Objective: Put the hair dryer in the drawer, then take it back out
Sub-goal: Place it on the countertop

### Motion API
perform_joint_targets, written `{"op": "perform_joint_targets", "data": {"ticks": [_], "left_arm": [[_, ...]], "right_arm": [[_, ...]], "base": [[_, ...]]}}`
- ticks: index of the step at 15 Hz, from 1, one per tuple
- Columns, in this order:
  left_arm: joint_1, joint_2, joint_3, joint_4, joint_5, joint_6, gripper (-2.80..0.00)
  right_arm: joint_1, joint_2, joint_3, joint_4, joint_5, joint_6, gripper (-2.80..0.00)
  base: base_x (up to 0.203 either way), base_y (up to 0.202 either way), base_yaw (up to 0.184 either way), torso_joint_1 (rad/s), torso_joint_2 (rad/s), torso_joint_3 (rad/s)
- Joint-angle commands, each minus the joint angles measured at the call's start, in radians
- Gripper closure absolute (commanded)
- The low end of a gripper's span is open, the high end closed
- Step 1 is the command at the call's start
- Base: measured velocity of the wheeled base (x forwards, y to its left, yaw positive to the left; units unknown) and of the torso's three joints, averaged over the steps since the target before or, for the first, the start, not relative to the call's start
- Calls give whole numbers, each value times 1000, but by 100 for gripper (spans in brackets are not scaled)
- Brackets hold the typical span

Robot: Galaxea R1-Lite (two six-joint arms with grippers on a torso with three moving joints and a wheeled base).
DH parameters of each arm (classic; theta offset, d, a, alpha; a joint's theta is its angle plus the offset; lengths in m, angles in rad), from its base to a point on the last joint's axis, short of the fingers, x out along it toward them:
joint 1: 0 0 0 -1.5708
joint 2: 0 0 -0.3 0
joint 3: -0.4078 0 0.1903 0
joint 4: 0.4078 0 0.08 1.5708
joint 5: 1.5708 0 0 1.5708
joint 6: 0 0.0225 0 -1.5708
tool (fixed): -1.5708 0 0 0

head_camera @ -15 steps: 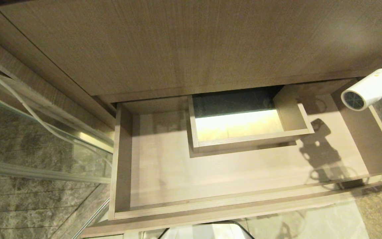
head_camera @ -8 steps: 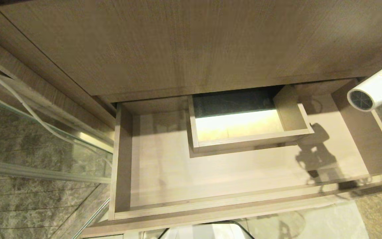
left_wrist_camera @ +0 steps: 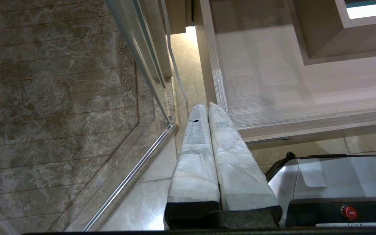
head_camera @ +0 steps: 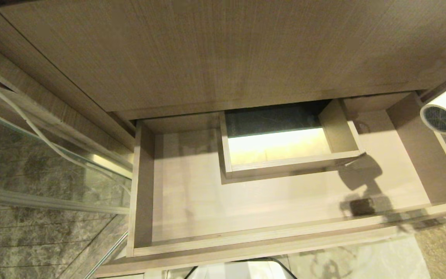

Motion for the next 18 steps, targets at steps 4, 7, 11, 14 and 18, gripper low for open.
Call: {"op": "perform_joint_targets", "data": {"ticks": [4, 7, 11, 14, 18], "left_arm": [[0, 0, 2, 0, 0, 0, 0], [0, -2, 2, 0, 0, 0, 0], [0, 0, 2, 0, 0, 0, 0], [0, -1, 1, 0, 0, 0, 0], [0, 0, 2, 0, 0, 0, 0]], "right_arm": [[0, -132, 18, 41, 1, -6, 0], [-5, -178, 24, 48, -3, 1, 0], [-4, -208, 36, 48, -4, 0, 0], [-4, -234, 65, 46, -3, 0, 0], [-4, -254, 76, 48, -3, 0, 0]], "base": [[0, 0, 0, 0, 0, 0], [0, 0, 0, 0, 0, 0], [0, 0, 0, 0, 0, 0], [0, 0, 0, 141, -255, -99], [0, 0, 0, 183, -469, -189]]}}
